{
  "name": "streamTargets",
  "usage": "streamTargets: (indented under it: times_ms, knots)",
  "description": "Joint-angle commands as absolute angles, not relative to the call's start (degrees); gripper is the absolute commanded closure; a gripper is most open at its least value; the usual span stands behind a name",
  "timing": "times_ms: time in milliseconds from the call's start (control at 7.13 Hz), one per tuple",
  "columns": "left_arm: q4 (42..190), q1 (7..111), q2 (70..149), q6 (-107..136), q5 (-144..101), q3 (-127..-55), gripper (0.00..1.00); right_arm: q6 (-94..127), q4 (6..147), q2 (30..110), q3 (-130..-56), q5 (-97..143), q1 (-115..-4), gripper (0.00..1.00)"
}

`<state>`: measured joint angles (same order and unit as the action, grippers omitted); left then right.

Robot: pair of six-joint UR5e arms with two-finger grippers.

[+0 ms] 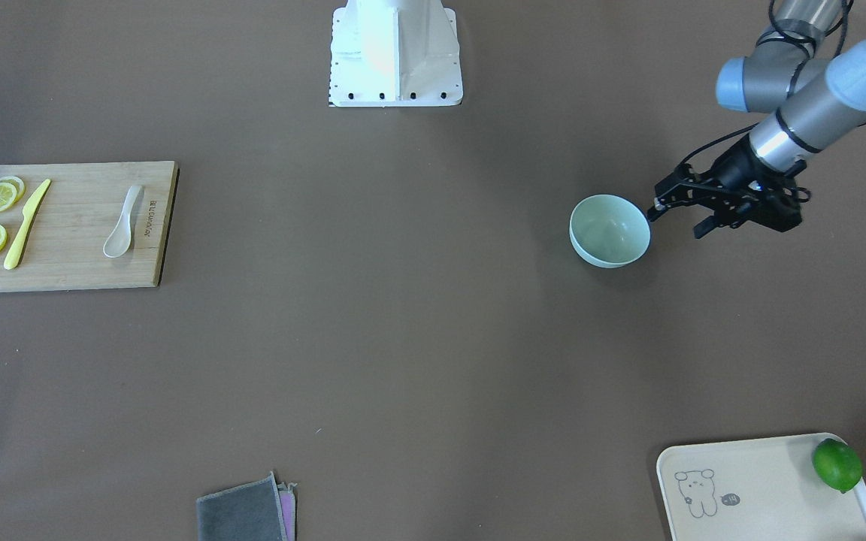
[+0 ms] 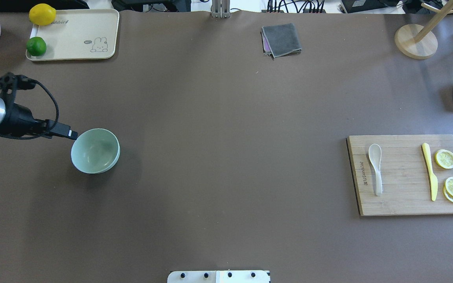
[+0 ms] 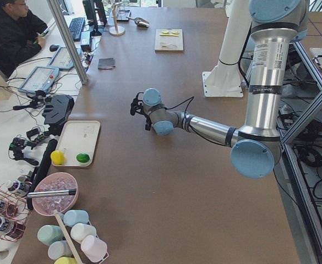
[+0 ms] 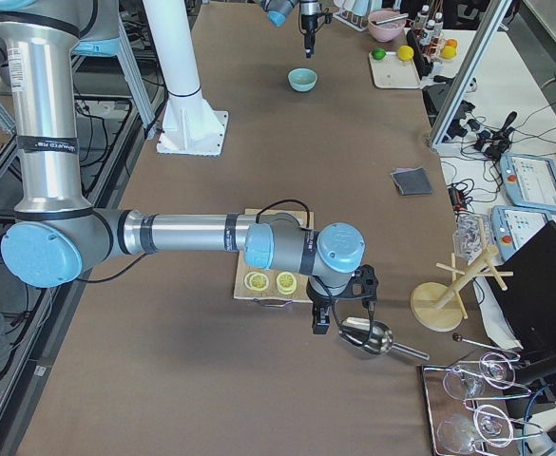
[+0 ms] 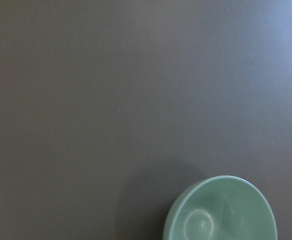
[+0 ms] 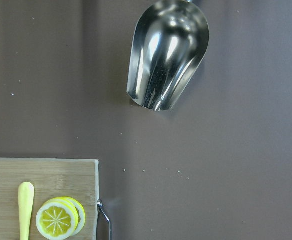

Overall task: Place spoon in bowl
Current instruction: 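Reach the left gripper to the pale green bowl rim and grasp it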

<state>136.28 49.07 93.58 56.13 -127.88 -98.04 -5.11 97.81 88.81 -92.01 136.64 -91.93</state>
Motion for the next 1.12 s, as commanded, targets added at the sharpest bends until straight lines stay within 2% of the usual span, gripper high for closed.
streamTargets:
  times_ms: [0, 421, 561, 701, 841, 981]
  knots:
    - [136.49, 44.47, 94.22, 57.92, -124.72, -97.91, 0.02, -5.01, 97.82, 89.03, -92.29, 136.58, -91.93, 0.00]
    - [136.50, 44.65, 93.34, 57.22, -124.81, -97.30, 0.03, -5.01, 97.82, 89.12, -92.90, 136.58, -91.93, 0.00]
    - [136.76, 44.74, 93.34, 57.91, -124.98, -96.69, 0.31, -5.01, 97.82, 89.03, -92.90, 136.67, -91.93, 0.00]
    - [136.76, 44.74, 93.34, 57.92, -124.98, -96.59, 0.72, -5.01, 97.82, 89.21, -92.90, 136.67, -91.93, 0.00]
    - [136.76, 44.74, 93.34, 57.83, -125.07, -96.59, 0.90, -5.10, 97.82, 89.47, -92.90, 136.58, -91.93, 0.00]
    - [136.76, 44.65, 93.34, 57.83, -125.16, -96.59, 0.90, -5.10, 97.82, 89.65, -92.90, 136.58, -91.93, 0.00]
